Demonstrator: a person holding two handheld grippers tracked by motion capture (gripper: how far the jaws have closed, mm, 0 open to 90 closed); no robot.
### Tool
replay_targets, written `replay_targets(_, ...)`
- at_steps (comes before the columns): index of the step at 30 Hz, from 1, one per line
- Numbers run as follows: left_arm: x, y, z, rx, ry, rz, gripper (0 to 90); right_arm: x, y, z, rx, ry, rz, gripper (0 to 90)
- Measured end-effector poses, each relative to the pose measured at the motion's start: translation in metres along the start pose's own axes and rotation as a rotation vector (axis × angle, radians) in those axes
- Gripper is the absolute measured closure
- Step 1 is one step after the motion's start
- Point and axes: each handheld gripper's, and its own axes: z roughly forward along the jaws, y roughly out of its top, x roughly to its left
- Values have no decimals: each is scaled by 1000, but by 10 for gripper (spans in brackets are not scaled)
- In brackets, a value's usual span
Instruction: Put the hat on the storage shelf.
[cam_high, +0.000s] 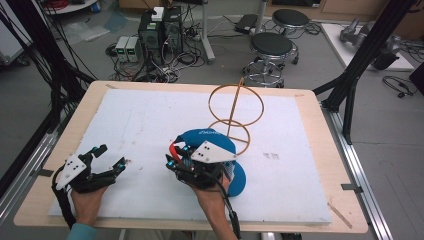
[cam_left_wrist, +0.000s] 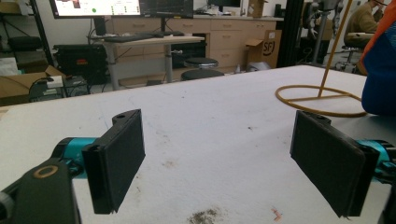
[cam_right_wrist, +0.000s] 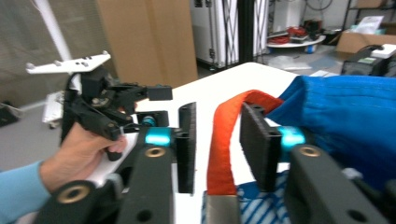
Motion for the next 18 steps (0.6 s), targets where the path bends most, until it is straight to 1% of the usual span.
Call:
replay_targets(1,0,0,0,1,0,0,180,0,0,0,0,0,0,603)
replay_targets(4,0,0,0,1,-1,2,180,3,0,3,-2,-5,-8,541)
replay_targets(6,0,0,0,0,0,0,180,5,0,6,-3,6,-7,460)
replay_targets(8,0,0,0,1,-2,2,180,8,0,10,-1,-1,-21,389)
replay_targets(10,0,0,0,0,-1,0,180,11,0,12,3,-10,-33,368)
replay_targets(11,0,0,0,2,-2,0,180,13,0,13,10,-22,-44,338)
replay_targets(12,0,0,0,2,-2,0,180,15,0,13,18,-45,-52,305)
replay_targets(14,0,0,0,1,-2,-1,180,17,0,13,23,-66,-75,271)
replay_targets(16,0,0,0,3,-1,1,180,20,1,13,16,-99,-96,219)
replay_targets(17,0,0,0,2,-1,-1,180,21,1,12,13,-114,-108,205)
replay_targets(18,0,0,0,3,-1,0,180,21,2,11,11,-120,-112,200)
